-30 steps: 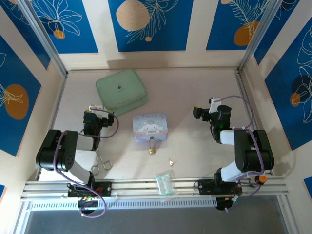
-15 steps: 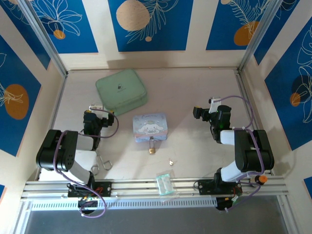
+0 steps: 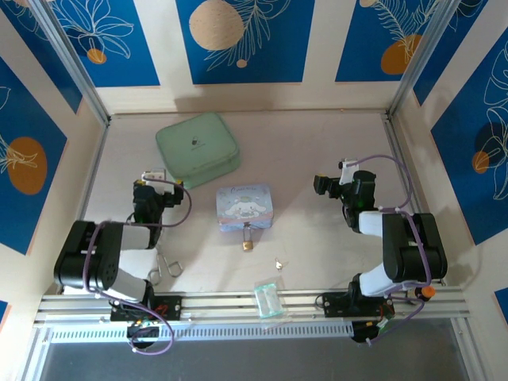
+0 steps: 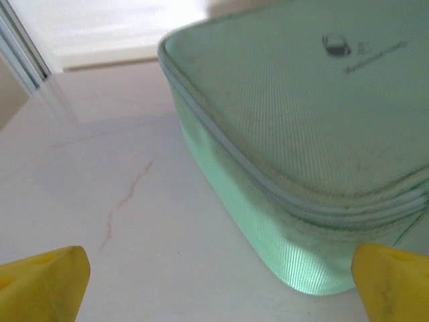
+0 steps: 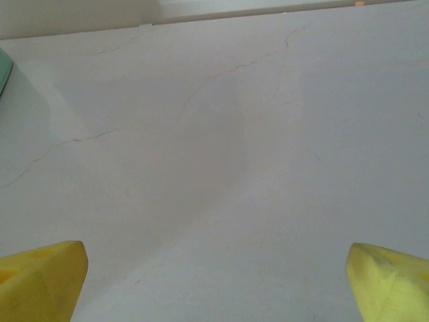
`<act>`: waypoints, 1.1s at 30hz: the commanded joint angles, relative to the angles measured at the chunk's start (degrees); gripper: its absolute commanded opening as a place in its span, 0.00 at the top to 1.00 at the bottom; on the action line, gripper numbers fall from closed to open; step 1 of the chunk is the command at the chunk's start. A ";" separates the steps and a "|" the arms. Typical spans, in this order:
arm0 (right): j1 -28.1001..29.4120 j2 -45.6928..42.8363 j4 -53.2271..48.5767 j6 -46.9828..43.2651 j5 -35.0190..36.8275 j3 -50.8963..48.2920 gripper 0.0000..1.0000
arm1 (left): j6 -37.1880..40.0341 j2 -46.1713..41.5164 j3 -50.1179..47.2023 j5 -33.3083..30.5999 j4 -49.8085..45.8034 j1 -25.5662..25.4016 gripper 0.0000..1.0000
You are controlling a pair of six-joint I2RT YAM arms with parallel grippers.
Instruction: Unlock a padlock with a key
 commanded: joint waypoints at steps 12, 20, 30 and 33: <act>2.57 -18.79 -23.55 9.10 2.77 7.05 0.01 | -28.47 -25.29 3.33 -3.53 -24.65 0.37 0.01; -1.59 -26.58 -41.96 23.81 -7.11 12.00 0.01 | -43.91 -35.04 0.55 6.67 -29.58 0.58 0.01; 4.78 -30.27 -58.31 26.27 -5.94 11.75 0.00 | -49.05 -35.26 9.47 20.16 -55.63 -2.77 0.01; 9.19 -30.96 -61.34 26.91 -4.74 10.15 0.00 | -48.16 -35.41 11.67 16.30 -62.64 -8.83 0.01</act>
